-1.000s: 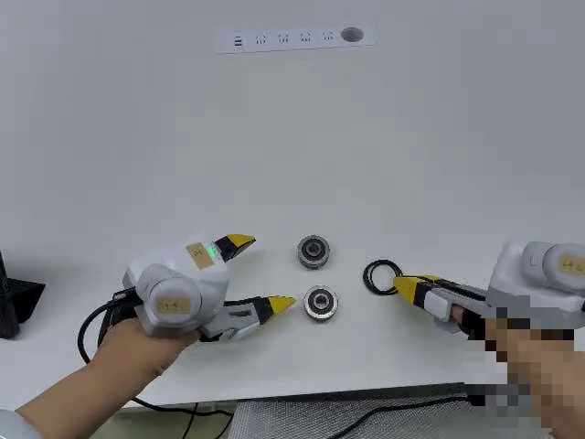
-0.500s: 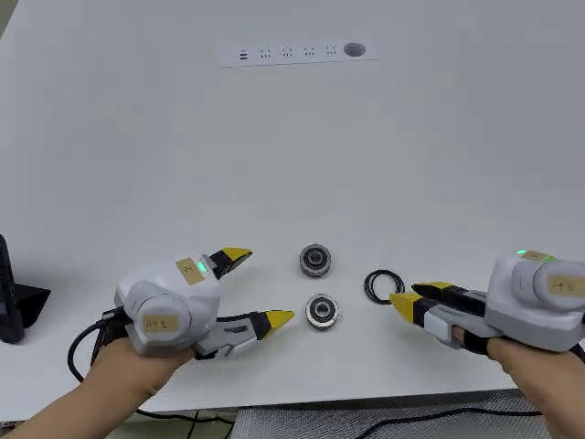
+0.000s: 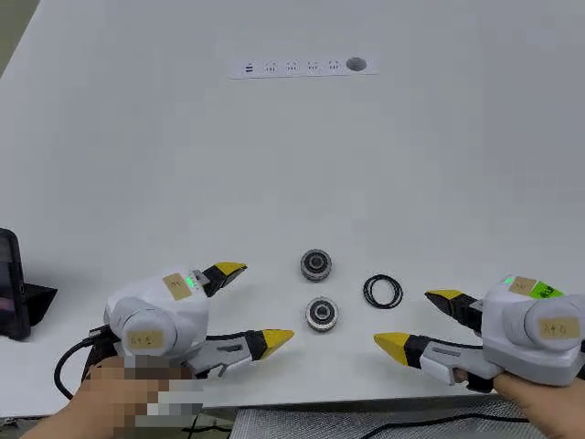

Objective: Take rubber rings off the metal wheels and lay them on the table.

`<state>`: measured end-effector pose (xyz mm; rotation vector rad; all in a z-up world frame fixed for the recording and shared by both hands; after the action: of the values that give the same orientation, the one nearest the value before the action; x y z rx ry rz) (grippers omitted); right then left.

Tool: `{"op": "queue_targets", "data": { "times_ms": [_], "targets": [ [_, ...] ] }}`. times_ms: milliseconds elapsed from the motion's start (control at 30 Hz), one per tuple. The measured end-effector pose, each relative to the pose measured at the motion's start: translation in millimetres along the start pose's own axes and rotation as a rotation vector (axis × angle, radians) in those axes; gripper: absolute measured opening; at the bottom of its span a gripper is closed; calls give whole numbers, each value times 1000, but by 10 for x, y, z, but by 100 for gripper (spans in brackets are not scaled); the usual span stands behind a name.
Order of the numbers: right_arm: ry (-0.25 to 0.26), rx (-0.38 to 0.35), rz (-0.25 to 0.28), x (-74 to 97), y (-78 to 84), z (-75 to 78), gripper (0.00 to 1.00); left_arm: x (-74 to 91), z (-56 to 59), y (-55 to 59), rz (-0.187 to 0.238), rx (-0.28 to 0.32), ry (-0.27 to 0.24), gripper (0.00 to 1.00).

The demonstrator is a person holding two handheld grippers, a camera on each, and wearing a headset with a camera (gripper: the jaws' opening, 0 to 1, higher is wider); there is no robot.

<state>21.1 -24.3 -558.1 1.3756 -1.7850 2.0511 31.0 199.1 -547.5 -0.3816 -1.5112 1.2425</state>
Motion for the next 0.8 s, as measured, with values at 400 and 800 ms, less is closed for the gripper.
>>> {"op": "queue_targets", "data": {
  "times_ms": [400,800],
  "targets": [
    [-7,158,12,173,65,-97,83,212,147,81,20,39,-20,76],
    [29,210,61,319,98,-129,94,364,266,158,55,51,-43,89]
  ]
}}
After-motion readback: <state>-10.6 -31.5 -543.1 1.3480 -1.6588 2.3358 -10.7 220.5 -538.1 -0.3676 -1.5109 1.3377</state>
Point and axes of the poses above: the centre of the closed fingertips' face, and the gripper's own axes: x roughly backward along the fingers, z roughly to its right, y roughly out of its underside, the point moved 5 cm from there along x, roughly backward along the fingers, and after that the axes turned 10 degrees about y, right-handed, at the moved point
